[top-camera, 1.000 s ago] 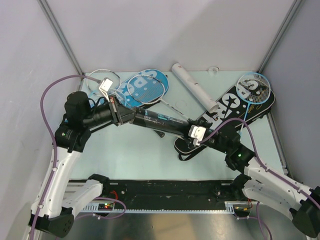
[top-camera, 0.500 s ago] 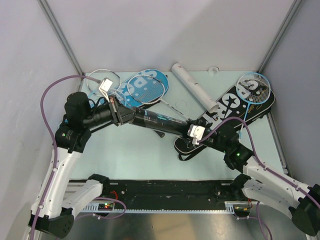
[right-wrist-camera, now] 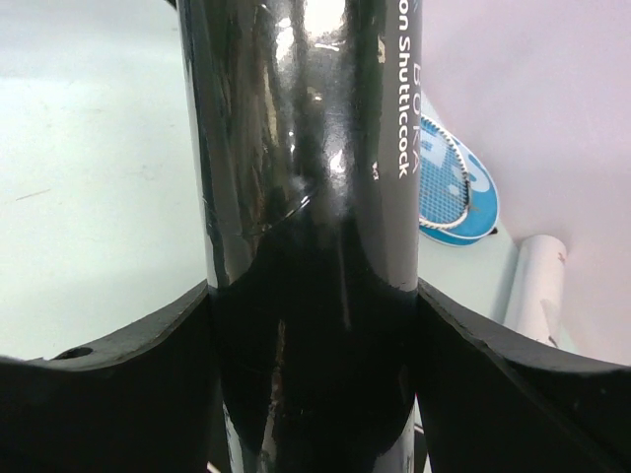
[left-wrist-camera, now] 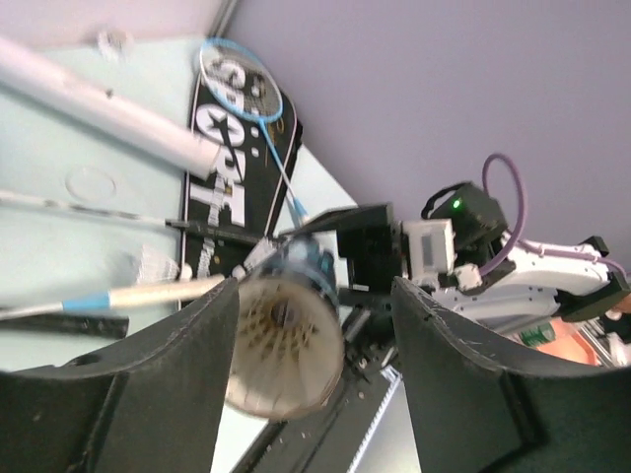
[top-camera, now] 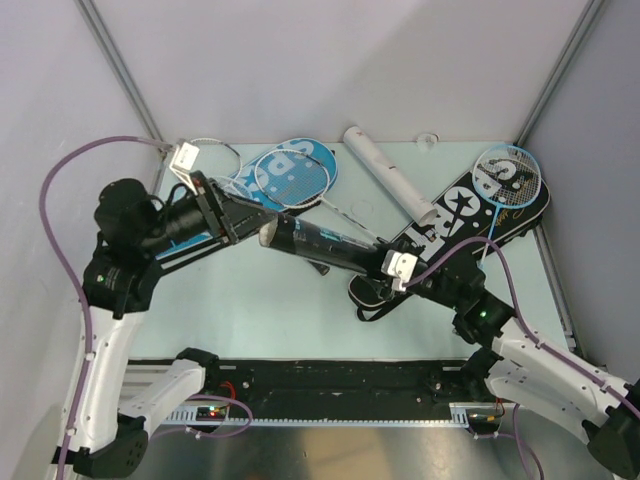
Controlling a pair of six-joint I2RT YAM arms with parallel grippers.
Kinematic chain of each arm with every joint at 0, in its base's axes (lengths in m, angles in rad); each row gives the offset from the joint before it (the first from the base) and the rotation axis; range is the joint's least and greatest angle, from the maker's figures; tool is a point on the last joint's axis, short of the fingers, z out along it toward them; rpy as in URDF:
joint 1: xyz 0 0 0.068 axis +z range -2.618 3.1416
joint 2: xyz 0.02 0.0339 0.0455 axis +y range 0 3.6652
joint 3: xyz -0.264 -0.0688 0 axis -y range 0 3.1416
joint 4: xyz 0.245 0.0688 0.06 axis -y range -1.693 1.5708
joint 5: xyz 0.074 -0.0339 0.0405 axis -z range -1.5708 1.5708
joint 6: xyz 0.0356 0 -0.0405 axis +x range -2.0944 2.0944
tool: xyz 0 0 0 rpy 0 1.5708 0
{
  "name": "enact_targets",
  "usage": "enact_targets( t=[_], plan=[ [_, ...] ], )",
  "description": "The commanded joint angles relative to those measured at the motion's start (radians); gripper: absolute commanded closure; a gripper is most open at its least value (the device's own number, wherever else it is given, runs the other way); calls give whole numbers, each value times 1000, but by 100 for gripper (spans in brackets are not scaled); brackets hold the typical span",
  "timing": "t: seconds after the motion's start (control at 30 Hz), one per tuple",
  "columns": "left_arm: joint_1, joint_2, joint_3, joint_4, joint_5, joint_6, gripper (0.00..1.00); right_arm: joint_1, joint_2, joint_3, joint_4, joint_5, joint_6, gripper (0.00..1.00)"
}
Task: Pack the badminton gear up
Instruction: Place the shuttlecock at the shuttle tube, then adjust the shuttle tube.
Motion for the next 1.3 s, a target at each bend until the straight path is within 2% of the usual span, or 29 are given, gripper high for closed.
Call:
enact_targets(
  t=[0.0, 0.13, 0.33, 0.6, 0.77, 0.97, 1.17, 1.27],
  plan=[
    [5, -3, 106, 38, -33, 14, 31, 14, -34, 26, -28, -25, 3, 73],
    [5, -7, 133, 40, -30, 23, 28, 15, -56, 26, -29, 15, 48, 72],
    [5, -52, 106, 39, -136, 82, 19, 14, -81, 26, 13, 116, 219, 72],
    [5, -50, -2, 38, -321, 145, 17, 15, -144, 99, -61, 449, 569, 70],
    [1, 31, -89, 39, -358, 149, 22, 15, -207, 146, -136, 578, 692, 69],
    [-121, 172, -137, 47, -524, 210, 24, 17, -255, 237, -245, 729, 749, 70],
    [-177, 399, -50, 71, -381, 247, 27, 17, -303, 271, -309, 688, 753, 70],
    [-214, 462, -17, 103, -396, 252, 26, 17, -321, 282, -369, 706, 776, 70]
  ],
)
